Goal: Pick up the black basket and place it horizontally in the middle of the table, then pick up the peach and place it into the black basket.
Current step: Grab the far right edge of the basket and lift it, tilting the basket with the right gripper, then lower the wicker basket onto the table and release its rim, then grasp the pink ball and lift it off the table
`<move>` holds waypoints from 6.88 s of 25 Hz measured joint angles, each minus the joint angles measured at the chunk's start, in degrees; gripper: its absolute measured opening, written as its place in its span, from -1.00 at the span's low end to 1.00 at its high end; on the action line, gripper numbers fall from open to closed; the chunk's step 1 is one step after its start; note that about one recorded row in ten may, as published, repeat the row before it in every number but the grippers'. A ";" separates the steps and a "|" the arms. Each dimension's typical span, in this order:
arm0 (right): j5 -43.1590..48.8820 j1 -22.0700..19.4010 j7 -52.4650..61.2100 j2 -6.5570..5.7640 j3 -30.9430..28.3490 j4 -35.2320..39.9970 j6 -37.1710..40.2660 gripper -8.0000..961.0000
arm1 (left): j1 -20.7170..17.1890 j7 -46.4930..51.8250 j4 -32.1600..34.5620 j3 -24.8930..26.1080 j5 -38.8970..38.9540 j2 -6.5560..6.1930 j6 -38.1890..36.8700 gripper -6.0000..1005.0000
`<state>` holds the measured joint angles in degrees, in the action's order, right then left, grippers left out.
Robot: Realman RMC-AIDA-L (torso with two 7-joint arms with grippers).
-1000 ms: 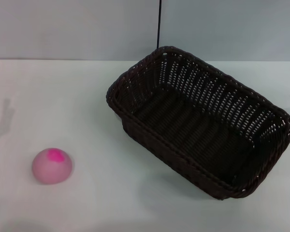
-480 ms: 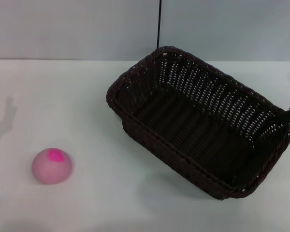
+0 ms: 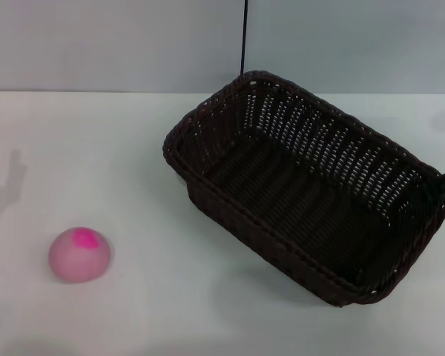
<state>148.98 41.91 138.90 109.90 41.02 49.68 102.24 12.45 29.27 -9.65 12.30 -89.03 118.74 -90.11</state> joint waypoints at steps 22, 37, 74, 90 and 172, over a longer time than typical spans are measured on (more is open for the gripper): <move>-0.01 -1.00 -2.15 2.33 3.10 -0.60 -4.18 0.18 | -0.31 0.00 -0.59 -0.52 0.00 0.00 0.77 0.61; -2.32 -2.09 -7.50 2.33 0.18 0.12 -4.88 -0.51 | -0.03 0.00 -0.72 -0.68 0.00 0.00 1.54 0.61; -20.32 -2.58 -33.23 -0.84 -0.06 -13.26 -5.53 -0.61 | 1.74 0.00 -1.45 -0.70 0.00 -0.09 2.29 0.60; -21.89 -0.70 -37.25 1.88 0.99 -14.84 -11.25 -0.25 | 1.75 0.00 -2.23 -2.78 0.00 0.00 2.85 0.59; -71.31 -21.49 -72.28 8.59 -15.73 -30.55 -29.32 0.30 | -1.78 16.86 20.43 -29.00 -9.93 -0.76 -7.72 -0.62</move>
<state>77.67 20.42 66.62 118.49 25.28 19.13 72.92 10.67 46.13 10.79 -16.70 -98.96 117.98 -97.82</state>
